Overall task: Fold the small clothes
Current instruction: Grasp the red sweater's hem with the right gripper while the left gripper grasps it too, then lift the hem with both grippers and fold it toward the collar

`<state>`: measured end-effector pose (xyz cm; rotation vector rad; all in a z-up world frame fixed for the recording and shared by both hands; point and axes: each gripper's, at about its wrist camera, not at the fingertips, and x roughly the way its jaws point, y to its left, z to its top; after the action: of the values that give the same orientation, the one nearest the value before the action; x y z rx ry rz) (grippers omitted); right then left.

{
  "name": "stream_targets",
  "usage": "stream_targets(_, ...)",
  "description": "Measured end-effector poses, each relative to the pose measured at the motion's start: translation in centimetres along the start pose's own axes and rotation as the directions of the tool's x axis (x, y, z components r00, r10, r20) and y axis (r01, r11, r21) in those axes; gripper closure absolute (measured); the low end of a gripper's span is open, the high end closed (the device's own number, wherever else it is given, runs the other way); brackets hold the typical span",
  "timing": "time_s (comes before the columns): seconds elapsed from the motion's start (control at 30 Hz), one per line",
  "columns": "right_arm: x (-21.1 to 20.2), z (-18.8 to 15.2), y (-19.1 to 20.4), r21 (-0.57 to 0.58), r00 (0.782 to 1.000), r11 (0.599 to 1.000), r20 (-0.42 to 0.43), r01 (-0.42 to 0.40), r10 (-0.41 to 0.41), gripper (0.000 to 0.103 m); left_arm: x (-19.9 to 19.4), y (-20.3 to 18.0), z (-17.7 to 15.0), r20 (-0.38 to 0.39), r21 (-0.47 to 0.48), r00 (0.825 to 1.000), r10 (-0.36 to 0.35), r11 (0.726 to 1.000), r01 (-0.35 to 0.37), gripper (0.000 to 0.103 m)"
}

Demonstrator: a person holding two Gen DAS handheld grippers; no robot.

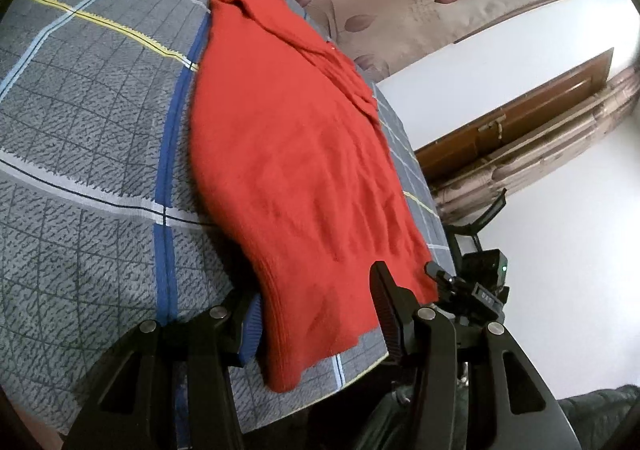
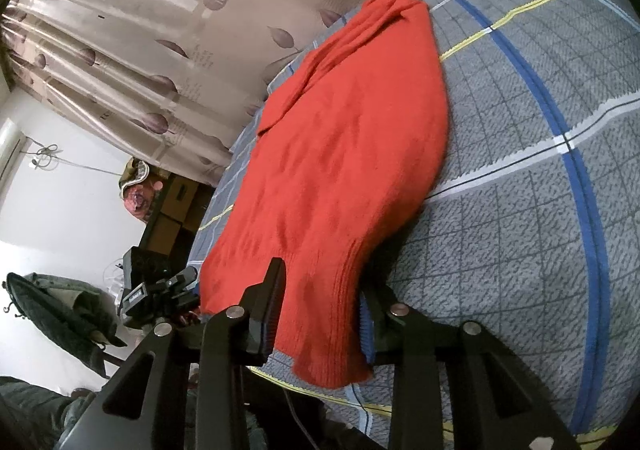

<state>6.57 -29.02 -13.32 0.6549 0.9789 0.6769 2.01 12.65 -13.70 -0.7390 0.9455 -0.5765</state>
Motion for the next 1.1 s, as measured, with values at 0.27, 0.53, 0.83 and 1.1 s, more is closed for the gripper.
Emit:
stream_targets(0.27,0.2,0.0,0.5,0.003,0.999,0.999,-0.010,0.042,-0.042,0.095,0.0,-1.1,-1.3,0.081,0.071,0.990,0.115,0.990,-0.120,0.098)
stream_targets(0.53,-1.0,1.3,2.3,-0.022,1.000,1.000,0.018,-0.021,0.021,0.095,-2.5,-6.3,-0.5,0.245,0.273,0.957,0.157,0.936,-0.223,0.099)
stream_targets(0.83,-2.3,2.9,3.0,-0.012,0.996,0.997,0.056,-0.070,0.071,0.095,-2.6,-9.1,0.4,0.332,0.360,0.916,0.224,0.868,-0.342,0.098)
stream_targets(1.1,-2.9,3.9,3.9,-0.021,0.994,0.996,0.074,-0.081,0.083,0.095,-2.5,-10.1,0.7,0.372,0.389,0.892,0.256,0.829,-0.401,0.098)
